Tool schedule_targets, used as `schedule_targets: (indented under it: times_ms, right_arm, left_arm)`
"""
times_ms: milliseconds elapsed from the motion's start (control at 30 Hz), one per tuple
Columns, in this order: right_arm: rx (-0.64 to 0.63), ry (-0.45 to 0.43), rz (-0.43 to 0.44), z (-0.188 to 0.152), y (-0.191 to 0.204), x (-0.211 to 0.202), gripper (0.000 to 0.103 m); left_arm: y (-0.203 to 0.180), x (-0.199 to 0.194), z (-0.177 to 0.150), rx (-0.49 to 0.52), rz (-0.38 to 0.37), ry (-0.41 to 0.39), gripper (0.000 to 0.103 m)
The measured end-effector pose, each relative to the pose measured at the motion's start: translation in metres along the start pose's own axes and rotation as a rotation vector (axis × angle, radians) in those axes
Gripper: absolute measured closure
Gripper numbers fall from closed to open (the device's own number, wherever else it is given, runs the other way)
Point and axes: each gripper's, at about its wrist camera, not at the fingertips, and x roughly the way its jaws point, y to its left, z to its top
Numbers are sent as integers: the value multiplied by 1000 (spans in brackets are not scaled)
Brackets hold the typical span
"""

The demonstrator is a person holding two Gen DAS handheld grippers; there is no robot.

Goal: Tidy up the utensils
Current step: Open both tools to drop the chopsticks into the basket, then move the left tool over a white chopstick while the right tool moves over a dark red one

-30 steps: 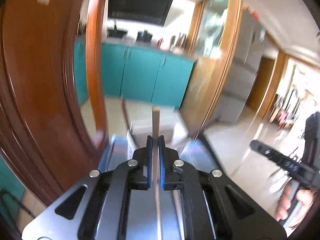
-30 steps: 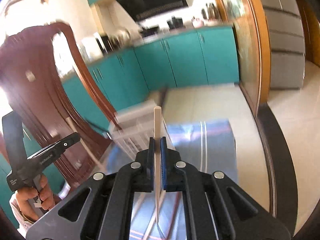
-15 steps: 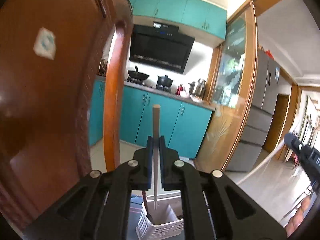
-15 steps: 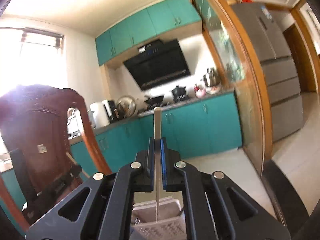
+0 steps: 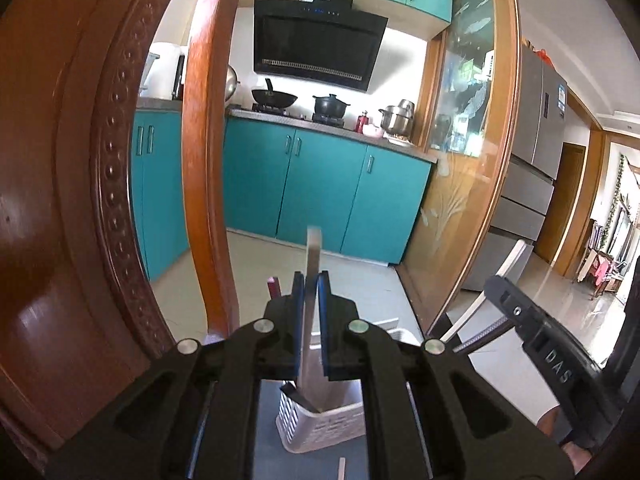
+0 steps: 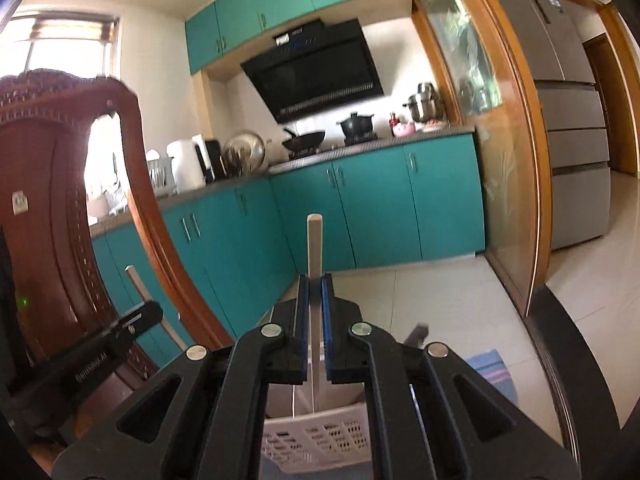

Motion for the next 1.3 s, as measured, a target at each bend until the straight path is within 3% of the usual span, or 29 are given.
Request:
schedule_targets:
  times_ms: [100, 167, 267, 400, 500, 567, 633, 767, 867, 1000, 1300]
  right_arm:
    - [-8, 16, -6, -1, 2, -6, 90]
    - [-11, 8, -10, 1, 0, -17, 73]
    - [-6, -45, -9, 7, -3, -49, 60]
    - [5, -123, -5, 10, -11, -92, 59]
    - [-25, -96, -40, -1, -20, -106, 59]
    - [-42, -54, -60, -21, -31, -106, 59]
    - [-31, 66, -67, -44, -44, -88, 60]
    - [64, 471, -99, -95, -71, -20, 62]
    - [43, 639, -189, -126, -74, 9, 62]
    - [14, 728, -194, -147, -66, 29, 63]
    - [-45, 816, -238, -177, -53, 48, 90]
  left_arm:
    - [1, -3, -1, -3, -9, -2, 86]
    - [2, -12, -1, -4, -19, -20, 81]
    - [3, -29, -1, -7, -39, -51, 75]
    - [-4, -47, -14, 38, -73, -32, 76]
    - [-23, -54, -24, 122, -102, 6, 86]
    - [-36, -58, -38, 186, -124, 26, 86]
    - [-47, -53, -57, 234, -136, 66, 86]
    - [-51, -20, -106, 292, -120, 225, 86]
    - [-43, 7, -142, 321, -38, 354, 86]
    - [-40, 10, -154, 331, -18, 391, 86]
    - [-35, 9, -147, 322, -14, 393, 86]
